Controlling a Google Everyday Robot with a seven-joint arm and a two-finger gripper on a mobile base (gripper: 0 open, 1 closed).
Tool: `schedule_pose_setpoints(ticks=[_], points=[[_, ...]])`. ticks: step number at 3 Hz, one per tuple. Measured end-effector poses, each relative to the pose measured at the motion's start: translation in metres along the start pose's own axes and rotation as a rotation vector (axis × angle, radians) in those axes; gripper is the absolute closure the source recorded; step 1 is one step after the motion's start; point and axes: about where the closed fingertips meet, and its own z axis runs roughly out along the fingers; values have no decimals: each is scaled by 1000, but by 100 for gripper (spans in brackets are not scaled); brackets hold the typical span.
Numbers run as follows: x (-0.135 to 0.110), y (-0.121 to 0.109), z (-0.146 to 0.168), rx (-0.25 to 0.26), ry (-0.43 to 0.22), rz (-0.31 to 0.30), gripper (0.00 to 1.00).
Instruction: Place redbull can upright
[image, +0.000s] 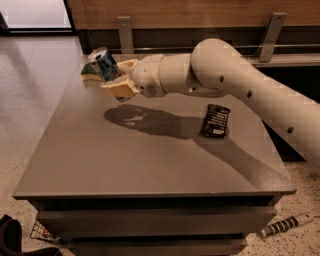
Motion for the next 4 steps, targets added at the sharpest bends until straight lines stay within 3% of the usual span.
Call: schedule_pose_setpoints(ticks=[2, 4], points=[[3, 12, 23, -16, -186, 104, 100], [4, 16, 16, 7, -183, 112, 100]])
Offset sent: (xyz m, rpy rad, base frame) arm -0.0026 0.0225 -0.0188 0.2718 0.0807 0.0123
